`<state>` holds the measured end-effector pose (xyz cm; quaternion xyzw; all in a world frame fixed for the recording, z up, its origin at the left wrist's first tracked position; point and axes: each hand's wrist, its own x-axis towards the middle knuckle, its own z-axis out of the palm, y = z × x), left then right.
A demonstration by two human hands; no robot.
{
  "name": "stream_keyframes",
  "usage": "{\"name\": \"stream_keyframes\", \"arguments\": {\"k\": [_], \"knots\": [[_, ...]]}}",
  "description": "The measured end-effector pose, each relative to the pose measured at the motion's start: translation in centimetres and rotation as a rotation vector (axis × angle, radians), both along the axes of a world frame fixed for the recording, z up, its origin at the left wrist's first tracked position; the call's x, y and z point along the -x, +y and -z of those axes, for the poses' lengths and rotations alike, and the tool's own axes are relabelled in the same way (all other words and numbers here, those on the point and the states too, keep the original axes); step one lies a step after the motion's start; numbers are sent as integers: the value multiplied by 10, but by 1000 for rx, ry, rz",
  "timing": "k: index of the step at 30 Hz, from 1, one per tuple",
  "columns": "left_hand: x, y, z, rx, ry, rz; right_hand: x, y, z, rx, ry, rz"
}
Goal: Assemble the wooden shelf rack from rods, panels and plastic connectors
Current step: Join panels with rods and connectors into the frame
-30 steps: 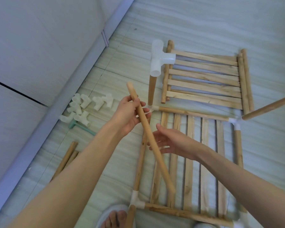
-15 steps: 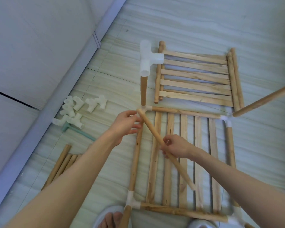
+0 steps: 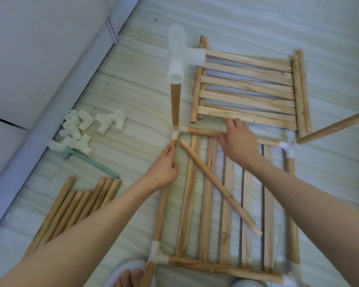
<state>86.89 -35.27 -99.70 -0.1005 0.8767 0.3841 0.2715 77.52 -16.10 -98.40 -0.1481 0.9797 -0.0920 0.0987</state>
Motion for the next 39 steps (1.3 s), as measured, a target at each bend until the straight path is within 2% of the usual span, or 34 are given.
{"name": "stream_keyframes", "arguments": {"k": [6,12,17,24,28,33,37,39], "knots": [[-11,-6,8,36,24,60,61,-18,15,-176,-167,-155],[-5,-3,1,53,-134,122,86,-7,2,-311,-129,-315],[-1,-6,-7,-4,-142,87,109,-16,-39,-222,71,-214],[6,-45,-56,-22,-60,-154,106,-24,-111,-138,246,-256],[20,-56,-112,-131,114,-373,87,-18,-165,-91,306,-231],[28,-47,-202,-362,318,-555,51,-16,-242,-154,444,-255],[23,-39,-280,-638,332,-661,-7,-21,-298,-193,515,-303],[15,-35,-316,-813,302,-645,-47,-22,-320,-186,601,-362]]}}
